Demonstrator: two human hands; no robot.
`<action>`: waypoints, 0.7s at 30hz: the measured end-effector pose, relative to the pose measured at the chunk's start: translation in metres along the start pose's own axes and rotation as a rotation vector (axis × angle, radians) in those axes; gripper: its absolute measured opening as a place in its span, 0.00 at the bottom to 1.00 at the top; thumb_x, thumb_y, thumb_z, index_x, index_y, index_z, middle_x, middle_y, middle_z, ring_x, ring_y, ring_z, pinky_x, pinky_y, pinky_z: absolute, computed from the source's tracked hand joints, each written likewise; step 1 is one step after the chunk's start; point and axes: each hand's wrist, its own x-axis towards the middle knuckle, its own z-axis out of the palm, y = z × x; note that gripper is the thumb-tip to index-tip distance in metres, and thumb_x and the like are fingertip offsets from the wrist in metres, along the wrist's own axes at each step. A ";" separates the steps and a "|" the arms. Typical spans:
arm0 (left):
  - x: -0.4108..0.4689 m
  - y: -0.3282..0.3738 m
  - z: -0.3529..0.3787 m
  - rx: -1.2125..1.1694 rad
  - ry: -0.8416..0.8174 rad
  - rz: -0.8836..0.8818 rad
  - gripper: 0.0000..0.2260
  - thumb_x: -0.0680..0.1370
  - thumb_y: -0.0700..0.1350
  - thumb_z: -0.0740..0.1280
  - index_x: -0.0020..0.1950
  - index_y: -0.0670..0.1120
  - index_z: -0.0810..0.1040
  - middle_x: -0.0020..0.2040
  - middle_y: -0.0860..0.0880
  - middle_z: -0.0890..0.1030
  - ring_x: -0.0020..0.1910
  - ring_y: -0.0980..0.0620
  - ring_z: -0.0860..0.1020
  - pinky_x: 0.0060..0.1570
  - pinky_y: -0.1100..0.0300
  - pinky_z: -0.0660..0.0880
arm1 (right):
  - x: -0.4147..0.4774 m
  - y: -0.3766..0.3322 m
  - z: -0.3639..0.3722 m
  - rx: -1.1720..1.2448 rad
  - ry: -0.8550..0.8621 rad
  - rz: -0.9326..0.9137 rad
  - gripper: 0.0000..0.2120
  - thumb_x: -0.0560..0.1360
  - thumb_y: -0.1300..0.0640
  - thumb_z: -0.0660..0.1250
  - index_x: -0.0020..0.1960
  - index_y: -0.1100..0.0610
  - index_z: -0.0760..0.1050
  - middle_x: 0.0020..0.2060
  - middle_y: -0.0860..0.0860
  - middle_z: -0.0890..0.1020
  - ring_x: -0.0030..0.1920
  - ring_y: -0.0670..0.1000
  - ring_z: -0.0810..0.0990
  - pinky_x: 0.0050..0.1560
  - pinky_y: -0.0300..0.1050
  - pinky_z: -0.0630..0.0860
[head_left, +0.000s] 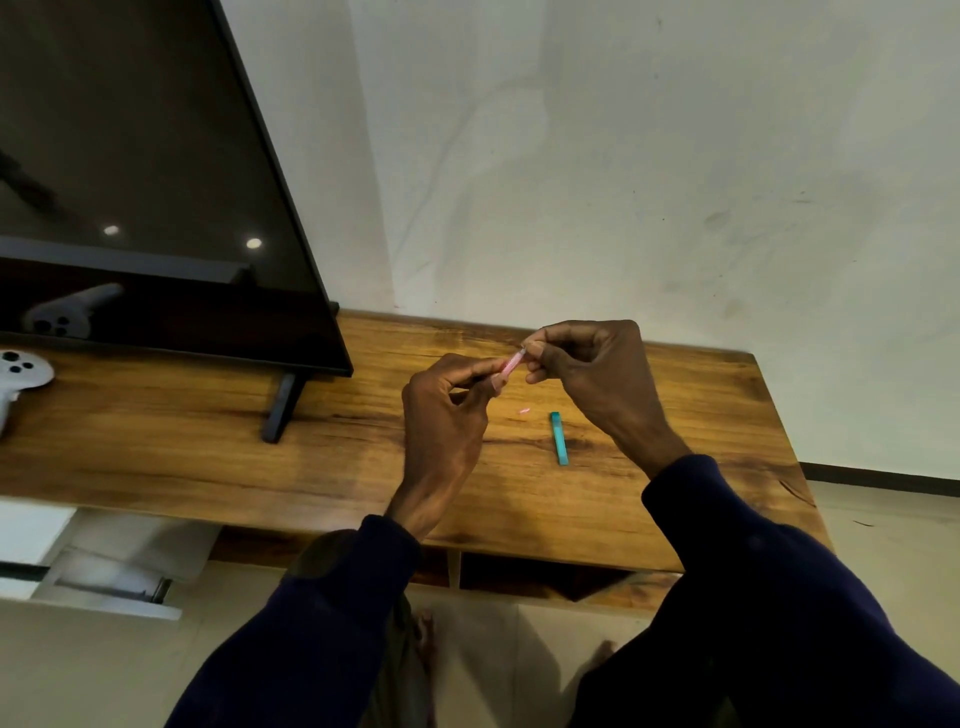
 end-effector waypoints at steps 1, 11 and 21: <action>-0.001 0.001 0.000 0.016 0.004 0.013 0.10 0.80 0.40 0.73 0.61 0.45 0.86 0.51 0.49 0.87 0.50 0.54 0.84 0.47 0.65 0.81 | -0.001 0.001 0.001 -0.004 0.007 -0.005 0.03 0.77 0.61 0.74 0.50 0.59 0.85 0.40 0.51 0.88 0.38 0.49 0.88 0.41 0.39 0.85; -0.005 0.005 -0.001 0.122 0.002 0.102 0.11 0.81 0.39 0.71 0.63 0.42 0.85 0.51 0.45 0.85 0.50 0.50 0.83 0.47 0.51 0.83 | -0.007 0.003 0.005 0.103 0.023 0.018 0.05 0.77 0.61 0.73 0.52 0.61 0.86 0.42 0.55 0.88 0.39 0.50 0.88 0.41 0.38 0.84; -0.003 -0.005 0.001 -0.008 -0.013 -0.045 0.10 0.79 0.39 0.73 0.60 0.43 0.86 0.50 0.48 0.87 0.49 0.53 0.84 0.48 0.60 0.82 | -0.002 0.006 0.001 0.076 -0.040 0.027 0.08 0.75 0.61 0.75 0.53 0.63 0.86 0.42 0.54 0.89 0.40 0.51 0.89 0.42 0.39 0.84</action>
